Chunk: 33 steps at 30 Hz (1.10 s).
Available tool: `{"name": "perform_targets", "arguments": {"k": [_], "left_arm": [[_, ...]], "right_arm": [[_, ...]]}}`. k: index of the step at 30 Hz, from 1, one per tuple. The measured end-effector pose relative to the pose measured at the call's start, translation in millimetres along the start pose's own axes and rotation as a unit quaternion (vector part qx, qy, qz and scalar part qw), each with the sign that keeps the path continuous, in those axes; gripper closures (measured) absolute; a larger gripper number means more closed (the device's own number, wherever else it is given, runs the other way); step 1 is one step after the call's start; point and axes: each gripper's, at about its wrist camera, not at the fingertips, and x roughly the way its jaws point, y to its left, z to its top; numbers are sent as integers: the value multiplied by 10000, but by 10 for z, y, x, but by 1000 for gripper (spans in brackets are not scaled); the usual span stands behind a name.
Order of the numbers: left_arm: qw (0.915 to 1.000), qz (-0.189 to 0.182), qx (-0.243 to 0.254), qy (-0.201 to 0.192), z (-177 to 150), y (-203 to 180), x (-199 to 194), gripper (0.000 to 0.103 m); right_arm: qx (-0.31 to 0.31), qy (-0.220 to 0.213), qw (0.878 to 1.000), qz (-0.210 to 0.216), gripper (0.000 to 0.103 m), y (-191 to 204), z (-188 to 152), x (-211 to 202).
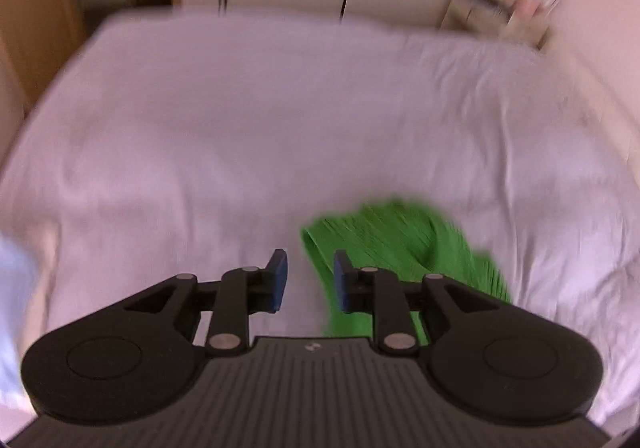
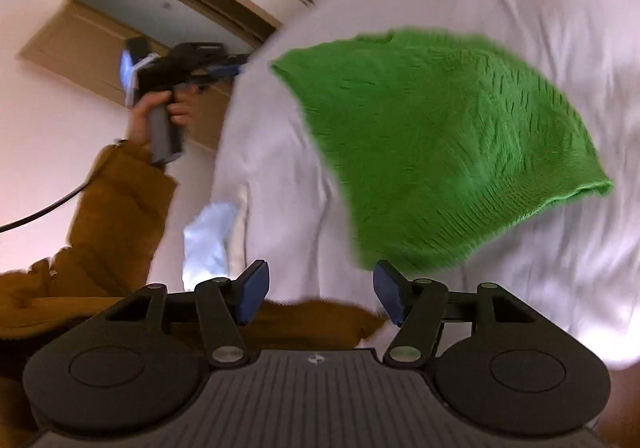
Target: Fold clothes
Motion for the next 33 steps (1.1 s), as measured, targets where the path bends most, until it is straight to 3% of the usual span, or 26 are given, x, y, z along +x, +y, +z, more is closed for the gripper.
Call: {"name": "perform_targets", "arguments": {"k": [3,7,10,13,16,22,25,28,33], "left_arm": [[9973,-116,-159,713,-630,172,248,81],[9863,-367,-608,1488,-1546,154,439,80],[9758,-576,-980,1870,-2115,64,505,72],[9638,-796,-1377,2140,-2519,-116,535,71],[9525,-913,-1860,2232,-2781,-286,561,68],[9269,-780,-3086,1987,-3198,-531,762,63],[9177,-680,-3486,1782,-3405,-675,857,61],[9085,-630,-3807,1607,-3544,-766,948,53],[8840,-675,-4418,1368,-3696,-806,1182,49]], "right_arm": [[439,-104,9989,-96,41,-203,28,79],[844,-170,9934,-755,41,-577,112,148],[1133,-198,9865,-1166,41,-892,111,167],[1318,-184,9805,-1443,41,-1259,69,211],[1308,-100,9785,-1594,41,-1502,89,252],[1261,93,9800,-1539,41,-2031,281,152],[1248,143,9808,-1489,41,-2342,377,163],[1321,138,9809,-1424,41,-2666,452,219],[1631,-37,9808,-1073,42,-3144,482,427]]}}
